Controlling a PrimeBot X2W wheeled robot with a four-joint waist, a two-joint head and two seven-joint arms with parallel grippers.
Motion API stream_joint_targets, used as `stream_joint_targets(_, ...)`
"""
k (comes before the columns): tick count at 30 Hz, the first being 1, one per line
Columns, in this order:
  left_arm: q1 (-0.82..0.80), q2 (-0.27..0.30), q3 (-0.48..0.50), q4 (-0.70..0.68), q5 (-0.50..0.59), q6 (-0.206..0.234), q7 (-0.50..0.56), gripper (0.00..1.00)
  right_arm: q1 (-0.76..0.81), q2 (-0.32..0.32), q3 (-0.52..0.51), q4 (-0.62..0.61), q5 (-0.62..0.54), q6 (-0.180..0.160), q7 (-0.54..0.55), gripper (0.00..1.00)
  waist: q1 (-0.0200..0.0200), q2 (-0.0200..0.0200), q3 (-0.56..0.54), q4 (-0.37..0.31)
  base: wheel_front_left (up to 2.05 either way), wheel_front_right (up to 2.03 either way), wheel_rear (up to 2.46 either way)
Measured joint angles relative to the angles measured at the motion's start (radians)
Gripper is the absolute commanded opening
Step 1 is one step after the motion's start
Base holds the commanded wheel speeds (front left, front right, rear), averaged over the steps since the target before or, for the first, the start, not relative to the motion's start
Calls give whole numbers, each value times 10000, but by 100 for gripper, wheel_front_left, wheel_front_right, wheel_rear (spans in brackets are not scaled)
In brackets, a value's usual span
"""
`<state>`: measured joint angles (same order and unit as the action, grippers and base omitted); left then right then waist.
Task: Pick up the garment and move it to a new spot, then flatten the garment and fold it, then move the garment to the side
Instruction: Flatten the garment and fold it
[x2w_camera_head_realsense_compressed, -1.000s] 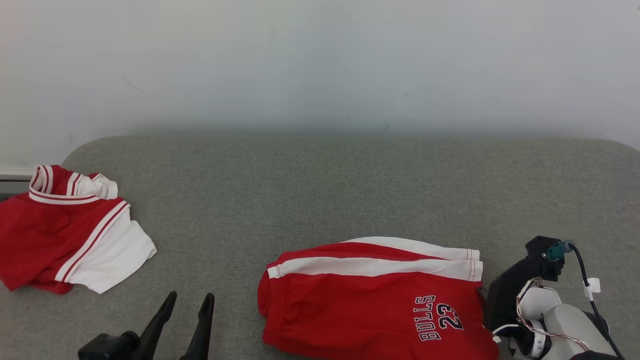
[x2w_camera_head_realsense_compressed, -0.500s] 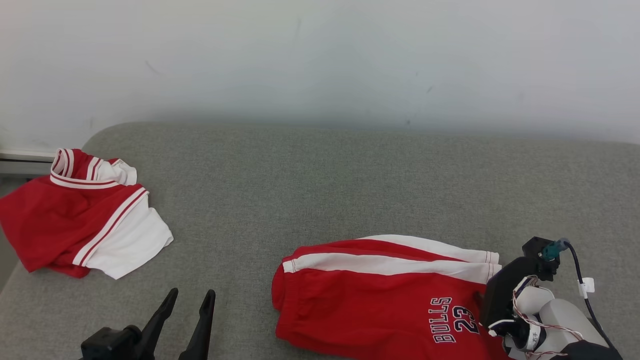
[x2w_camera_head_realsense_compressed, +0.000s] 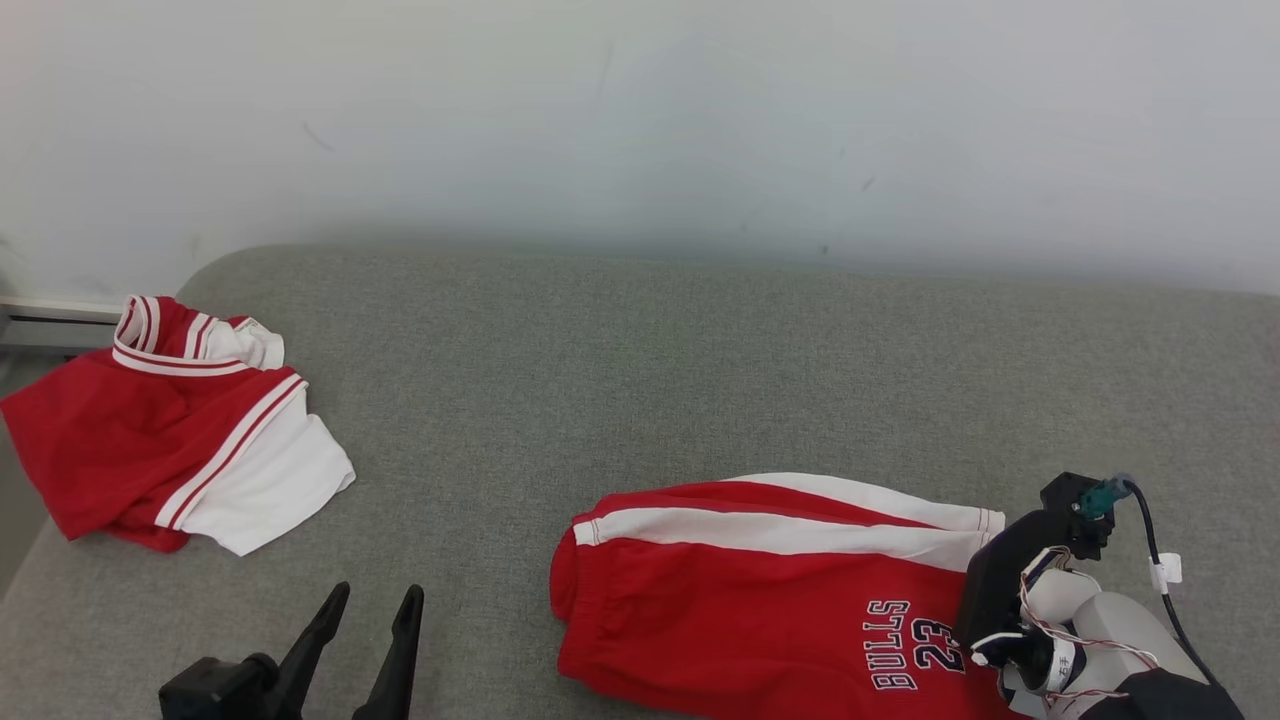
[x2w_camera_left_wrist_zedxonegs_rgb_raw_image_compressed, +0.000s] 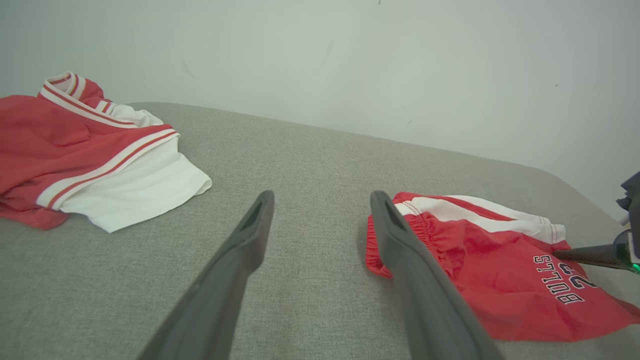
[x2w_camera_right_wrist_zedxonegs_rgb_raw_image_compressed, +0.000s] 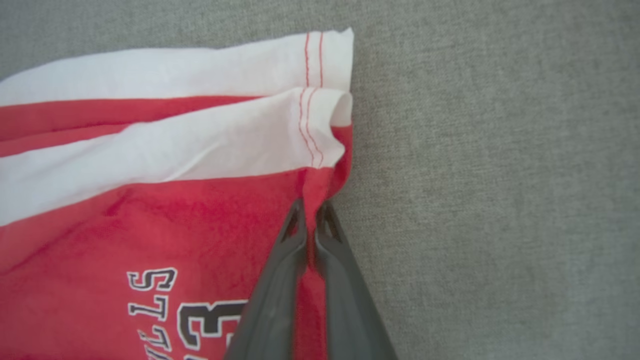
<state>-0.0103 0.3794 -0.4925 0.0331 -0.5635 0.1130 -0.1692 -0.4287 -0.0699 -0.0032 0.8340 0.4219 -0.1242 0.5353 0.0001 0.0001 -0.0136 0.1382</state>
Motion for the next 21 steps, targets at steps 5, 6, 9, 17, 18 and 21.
stream_joint_targets(5, 0, 4, 13, 77, -6, -4, -38, 100, -105, 10, -236, 184, 113, 0, -105, 0, -1, 0, -24, -7, 0, 0, 0)
stream_joint_targets(6, 0, 4, 17, 88, -6, -6, -67, 100, -111, 2, -337, 222, 180, 0, -132, 0, -1, 0, -29, -13, 0, 0, 0)
stream_joint_targets(9, 1, 6, 19, 111, -19, -88, -75, 100, -121, -188, -644, 355, 395, 0, -165, 0, -1, 0, -46, -38, 0, 0, 0)
stream_joint_targets(17, 4, 2, 4, 192, -21, -94, -88, 100, -111, -1603, -1392, 550, 447, -2, -353, 0, -1, 0, -90, -126, 0, 0, 0)
stream_joint_targets(18, 4, -4, -2, 203, -21, -130, -90, 100, -111, -1743, -1461, 556, 445, -2, -384, 0, -1, 0, -96, -137, 0, 0, 0)
stream_joint_targets(21, 5, -23, -33, 236, -23, -171, -163, 100, -110, -2084, -1601, 550, 385, -2, -591, 0, -1, 0, -114, -165, 0, 0, 0)
